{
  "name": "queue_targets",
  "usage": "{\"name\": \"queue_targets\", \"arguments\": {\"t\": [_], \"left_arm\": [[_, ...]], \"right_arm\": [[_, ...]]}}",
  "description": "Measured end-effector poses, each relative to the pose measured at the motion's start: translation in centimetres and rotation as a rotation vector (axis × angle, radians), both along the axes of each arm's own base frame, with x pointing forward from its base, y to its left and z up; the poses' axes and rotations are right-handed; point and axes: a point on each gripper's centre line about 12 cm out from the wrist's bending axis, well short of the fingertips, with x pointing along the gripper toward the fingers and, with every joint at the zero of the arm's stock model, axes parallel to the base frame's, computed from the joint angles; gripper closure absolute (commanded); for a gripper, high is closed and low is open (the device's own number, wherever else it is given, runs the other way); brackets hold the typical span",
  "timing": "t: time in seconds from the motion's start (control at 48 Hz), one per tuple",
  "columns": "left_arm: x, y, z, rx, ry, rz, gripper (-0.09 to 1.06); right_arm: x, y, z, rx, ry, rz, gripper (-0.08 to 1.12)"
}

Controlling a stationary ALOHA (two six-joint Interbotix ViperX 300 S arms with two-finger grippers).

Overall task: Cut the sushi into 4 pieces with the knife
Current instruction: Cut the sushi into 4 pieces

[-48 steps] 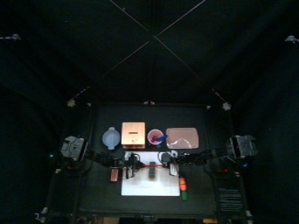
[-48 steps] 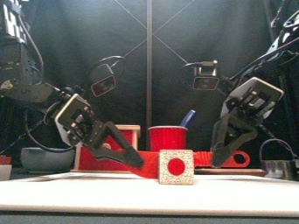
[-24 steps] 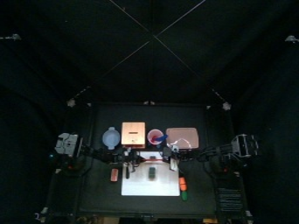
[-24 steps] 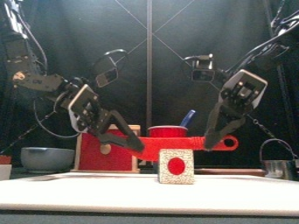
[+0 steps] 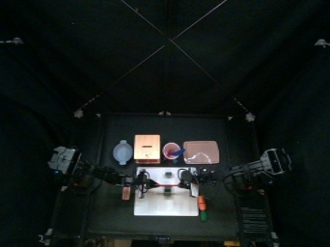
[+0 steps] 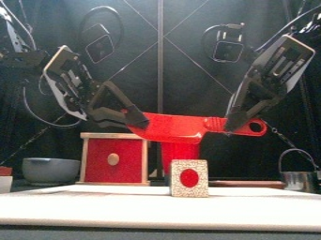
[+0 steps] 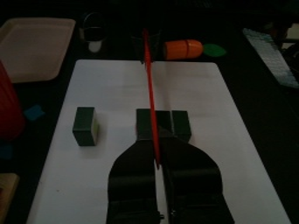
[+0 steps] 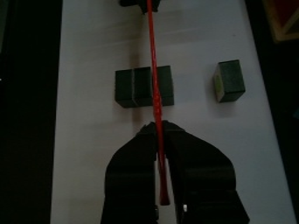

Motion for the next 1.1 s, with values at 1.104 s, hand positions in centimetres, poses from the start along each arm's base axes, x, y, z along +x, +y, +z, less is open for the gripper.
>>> {"name": "queue_targets", "arguments": {"t": [1.104], "left_arm": [[0.9,-0.3,-4.5,-0.012,0.154,0.029,0.72]], "right_arm": [[0.4,0.2,-3.5,0.007,0.100,-0.016,0.94]]}}
